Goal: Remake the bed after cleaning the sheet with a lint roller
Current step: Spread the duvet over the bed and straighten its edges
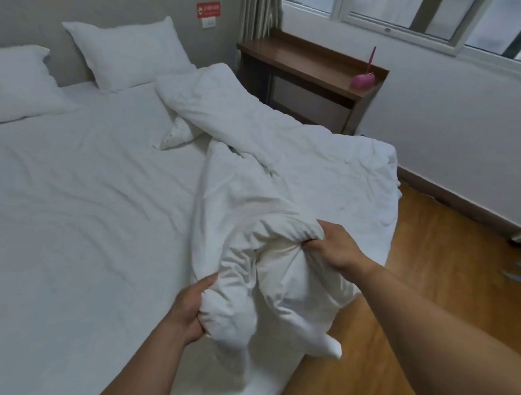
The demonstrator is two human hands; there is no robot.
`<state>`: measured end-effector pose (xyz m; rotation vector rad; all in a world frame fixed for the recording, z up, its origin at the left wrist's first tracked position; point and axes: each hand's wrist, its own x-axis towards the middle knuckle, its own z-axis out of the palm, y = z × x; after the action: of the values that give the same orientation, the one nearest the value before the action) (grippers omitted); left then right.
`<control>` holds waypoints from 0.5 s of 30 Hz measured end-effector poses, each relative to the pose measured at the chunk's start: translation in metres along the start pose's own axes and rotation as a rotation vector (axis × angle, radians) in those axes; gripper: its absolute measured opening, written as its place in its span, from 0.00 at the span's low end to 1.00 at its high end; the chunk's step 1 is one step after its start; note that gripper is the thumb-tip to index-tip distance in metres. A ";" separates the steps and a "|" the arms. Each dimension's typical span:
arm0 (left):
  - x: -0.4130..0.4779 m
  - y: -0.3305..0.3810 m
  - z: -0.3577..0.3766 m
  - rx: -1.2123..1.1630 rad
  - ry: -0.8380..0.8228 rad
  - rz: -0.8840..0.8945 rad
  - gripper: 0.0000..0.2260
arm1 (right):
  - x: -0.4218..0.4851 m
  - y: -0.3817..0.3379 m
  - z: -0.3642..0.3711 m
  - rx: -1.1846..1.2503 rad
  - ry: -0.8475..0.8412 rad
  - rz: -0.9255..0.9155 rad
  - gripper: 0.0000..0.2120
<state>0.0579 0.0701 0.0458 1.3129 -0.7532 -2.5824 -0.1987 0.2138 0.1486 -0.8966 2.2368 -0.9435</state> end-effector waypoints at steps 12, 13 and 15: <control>-0.194 -0.080 0.003 0.166 0.289 0.176 0.09 | -0.262 -0.023 0.159 0.115 -0.268 -0.224 0.48; -0.208 -0.093 0.006 0.152 0.322 0.164 0.09 | -0.275 -0.030 0.165 0.155 -0.209 -0.217 0.43; -0.219 -0.110 0.002 0.185 0.364 0.174 0.09 | -0.298 -0.034 0.177 0.151 -0.172 -0.238 0.34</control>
<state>0.1999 0.2419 0.1489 1.6282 -0.9989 -2.0975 0.1230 0.3471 0.1336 -1.1451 1.9170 -1.0813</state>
